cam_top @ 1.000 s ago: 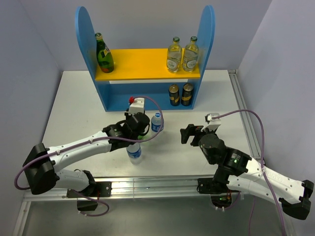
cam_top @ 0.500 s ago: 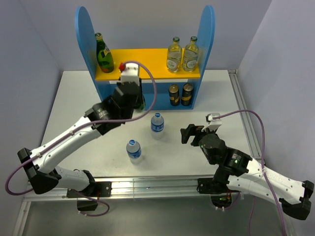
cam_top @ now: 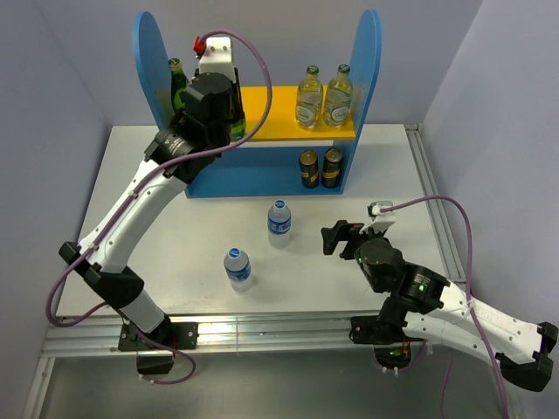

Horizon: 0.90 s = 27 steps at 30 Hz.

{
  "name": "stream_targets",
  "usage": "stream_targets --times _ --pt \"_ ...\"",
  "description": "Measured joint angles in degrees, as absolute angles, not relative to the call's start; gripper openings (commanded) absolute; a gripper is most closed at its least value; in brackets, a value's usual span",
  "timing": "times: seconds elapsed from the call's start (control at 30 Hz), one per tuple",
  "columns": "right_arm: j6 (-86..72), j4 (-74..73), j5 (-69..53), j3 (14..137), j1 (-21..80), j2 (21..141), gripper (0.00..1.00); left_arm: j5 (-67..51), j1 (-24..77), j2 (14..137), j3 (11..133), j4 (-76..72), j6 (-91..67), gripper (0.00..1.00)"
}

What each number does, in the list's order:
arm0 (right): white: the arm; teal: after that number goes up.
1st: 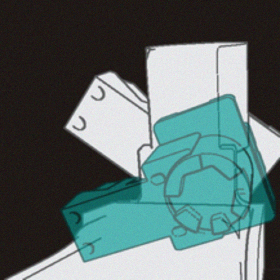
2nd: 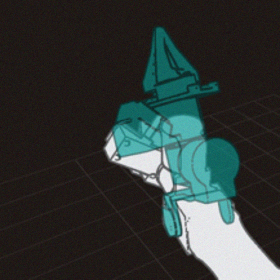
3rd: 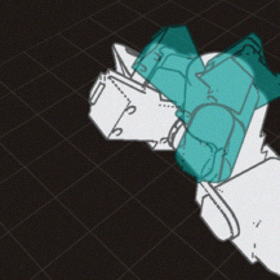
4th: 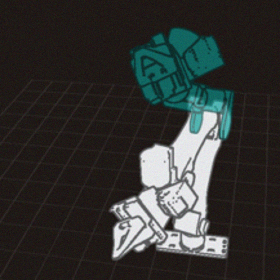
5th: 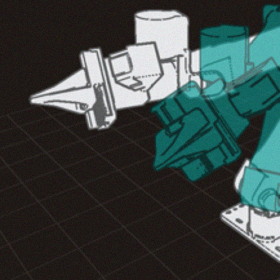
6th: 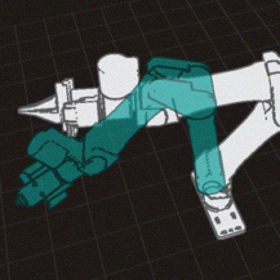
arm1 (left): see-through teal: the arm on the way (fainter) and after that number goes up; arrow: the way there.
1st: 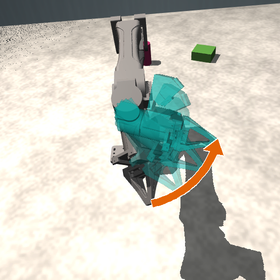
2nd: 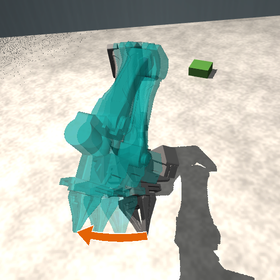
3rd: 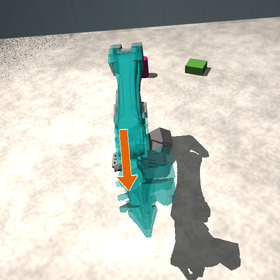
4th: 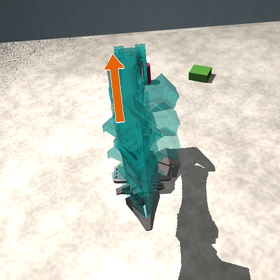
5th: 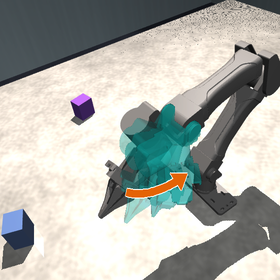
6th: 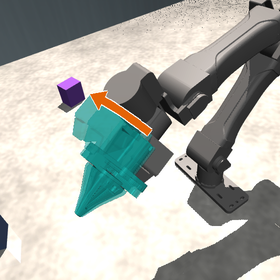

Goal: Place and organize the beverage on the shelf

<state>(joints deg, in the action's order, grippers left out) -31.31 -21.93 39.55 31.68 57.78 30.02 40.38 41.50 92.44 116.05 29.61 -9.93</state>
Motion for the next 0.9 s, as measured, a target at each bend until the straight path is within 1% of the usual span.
stream_targets --times 0.2,0.53,0.63,0.67,0.73,0.8,0.83,0.87,0.9 --pt "-31.3 -21.9 39.5 31.7 57.8 30.0 0.96 38.7 37.6 97.2 118.1 28.9 -8.6 0.00" --pt "-31.3 -21.9 39.5 31.7 57.8 30.1 0.96 34.6 30.0 105.3 127.5 28.4 -8.2 0.00" --pt "-31.3 -21.9 39.5 31.7 57.8 30.1 0.96 33.7 28.1 106.6 128.7 27.7 -8.2 0.04" --pt "-31.3 -21.9 39.5 31.7 57.8 30.1 0.96 33.4 27.7 106.7 128.7 27.4 -8.4 0.09" --pt "-31.3 -21.9 39.5 31.7 57.8 30.2 0.96 33.3 27.2 106.8 128.7 27.3 -8.4 0.11" --pt "-31.3 -21.9 39.5 31.7 57.8 30.3 0.96 33.1 27.1 106.8 128.7 27.3 -8.4 0.21" --pt "-31.3 -21.9 39.5 31.7 57.8 30.5 0.96 33.0 27.1 106.8 128.7 27.3 -8.4 0.27" --pt "-31.3 -21.9 39.5 31.7 57.8 30.6 0.96 32.9 27.1 106.8 128.7 27.3 -8.4 0.41" --pt "-31.3 -21.9 39.5 31.7 57.8 30.7 0.96 32.8 27.1 106.8 128.7 27.3 -8.3 0.44"
